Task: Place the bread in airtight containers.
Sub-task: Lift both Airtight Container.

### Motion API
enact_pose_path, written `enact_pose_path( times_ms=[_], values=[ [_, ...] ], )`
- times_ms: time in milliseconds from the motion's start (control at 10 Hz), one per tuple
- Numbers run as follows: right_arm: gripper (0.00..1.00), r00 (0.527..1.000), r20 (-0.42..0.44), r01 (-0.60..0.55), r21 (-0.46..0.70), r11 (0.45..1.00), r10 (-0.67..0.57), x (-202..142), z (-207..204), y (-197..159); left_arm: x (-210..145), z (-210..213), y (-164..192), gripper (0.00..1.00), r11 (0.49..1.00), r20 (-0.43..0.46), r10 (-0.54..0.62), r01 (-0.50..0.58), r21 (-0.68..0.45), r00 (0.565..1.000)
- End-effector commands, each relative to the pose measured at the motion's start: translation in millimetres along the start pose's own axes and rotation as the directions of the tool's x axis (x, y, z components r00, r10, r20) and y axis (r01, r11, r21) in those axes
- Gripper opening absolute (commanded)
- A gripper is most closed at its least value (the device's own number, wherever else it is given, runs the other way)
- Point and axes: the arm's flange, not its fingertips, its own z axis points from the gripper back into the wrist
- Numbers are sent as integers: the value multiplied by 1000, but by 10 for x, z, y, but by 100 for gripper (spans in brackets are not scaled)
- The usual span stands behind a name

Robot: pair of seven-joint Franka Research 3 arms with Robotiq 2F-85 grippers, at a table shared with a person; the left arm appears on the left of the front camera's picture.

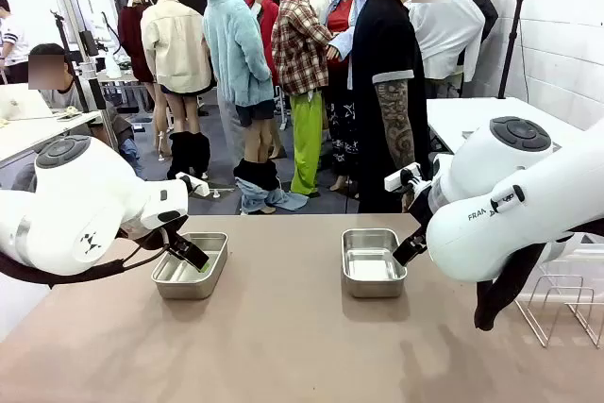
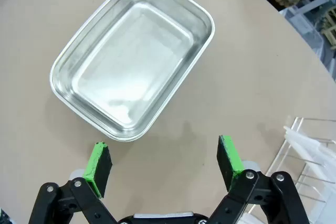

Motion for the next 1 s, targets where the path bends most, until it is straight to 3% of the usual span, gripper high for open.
enact_pose_path(
  times_ms=[0,900],
  values=[
    [100,1000,0,0,0,1000,0,0,0,0,0,1,0,100,1000,0,0,0,0,1000],
    [100,1000,0,-1,0,1000,1,0,0,1,5,0,-17,100,1000,0,-4,4,0,1000]
  ],
)
